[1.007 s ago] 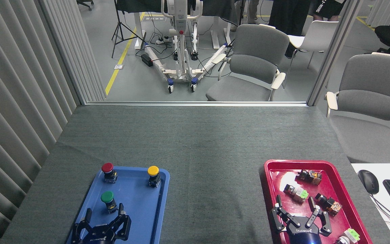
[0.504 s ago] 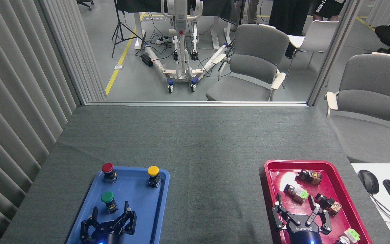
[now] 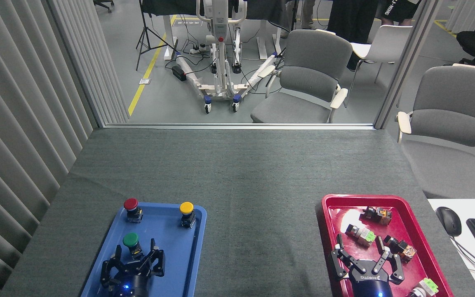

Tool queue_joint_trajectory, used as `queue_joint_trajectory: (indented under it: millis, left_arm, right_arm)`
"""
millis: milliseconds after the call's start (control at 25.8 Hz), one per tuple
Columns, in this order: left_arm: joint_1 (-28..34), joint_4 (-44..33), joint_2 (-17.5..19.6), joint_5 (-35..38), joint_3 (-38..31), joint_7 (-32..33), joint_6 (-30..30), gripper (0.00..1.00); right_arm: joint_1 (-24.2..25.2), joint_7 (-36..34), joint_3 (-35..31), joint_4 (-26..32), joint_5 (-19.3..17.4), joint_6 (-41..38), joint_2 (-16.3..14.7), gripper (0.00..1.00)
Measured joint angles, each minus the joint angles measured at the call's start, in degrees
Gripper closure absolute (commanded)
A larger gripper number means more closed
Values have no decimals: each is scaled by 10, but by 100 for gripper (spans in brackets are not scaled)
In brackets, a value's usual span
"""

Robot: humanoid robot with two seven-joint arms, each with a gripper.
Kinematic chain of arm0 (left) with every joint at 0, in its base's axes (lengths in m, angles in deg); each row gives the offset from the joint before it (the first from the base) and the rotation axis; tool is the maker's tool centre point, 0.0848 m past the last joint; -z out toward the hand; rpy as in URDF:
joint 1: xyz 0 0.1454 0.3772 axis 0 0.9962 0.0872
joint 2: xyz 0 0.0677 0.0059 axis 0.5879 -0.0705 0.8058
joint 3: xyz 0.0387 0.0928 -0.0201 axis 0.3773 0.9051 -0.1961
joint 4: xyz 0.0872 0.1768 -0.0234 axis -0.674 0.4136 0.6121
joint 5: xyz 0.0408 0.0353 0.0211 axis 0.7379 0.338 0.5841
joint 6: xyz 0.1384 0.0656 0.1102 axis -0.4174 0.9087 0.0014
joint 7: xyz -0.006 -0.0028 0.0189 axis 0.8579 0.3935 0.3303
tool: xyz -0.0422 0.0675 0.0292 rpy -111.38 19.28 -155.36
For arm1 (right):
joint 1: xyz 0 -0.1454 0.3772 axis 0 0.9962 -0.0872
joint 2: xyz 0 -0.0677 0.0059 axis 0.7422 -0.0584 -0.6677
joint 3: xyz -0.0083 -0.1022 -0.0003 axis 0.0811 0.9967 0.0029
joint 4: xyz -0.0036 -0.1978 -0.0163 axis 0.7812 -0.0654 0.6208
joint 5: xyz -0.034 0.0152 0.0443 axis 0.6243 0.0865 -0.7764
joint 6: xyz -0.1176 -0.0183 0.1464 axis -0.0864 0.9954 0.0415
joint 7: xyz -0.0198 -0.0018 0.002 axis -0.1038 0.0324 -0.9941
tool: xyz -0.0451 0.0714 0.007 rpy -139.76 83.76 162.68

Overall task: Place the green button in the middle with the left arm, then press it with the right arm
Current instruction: 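Move the left hand over the green button and grasp it, then carry the green button off the tray toward the table middle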

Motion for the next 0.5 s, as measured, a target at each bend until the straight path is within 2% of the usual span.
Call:
queue_joint_trajectory:
  millis: [155, 310, 387, 504]
  left_arm:
    - [-3, 9, 1, 0, 2, -12, 2, 57]
    - [-3, 12, 2, 0, 6, -40, 1, 90]
    - [-1, 12, 3, 0, 13, -46, -1, 100]
    - [1, 12, 5, 1, 26, -52, -3, 100]
  right_arm:
    - [0, -1, 0, 0, 0, 0, 0, 0]
    - [-1, -2, 0, 0, 0, 0, 0, 0]
    - [-1, -2, 0, 0, 0, 0, 1, 0]
    - [-1, -2, 0, 0, 0, 1, 1, 0]
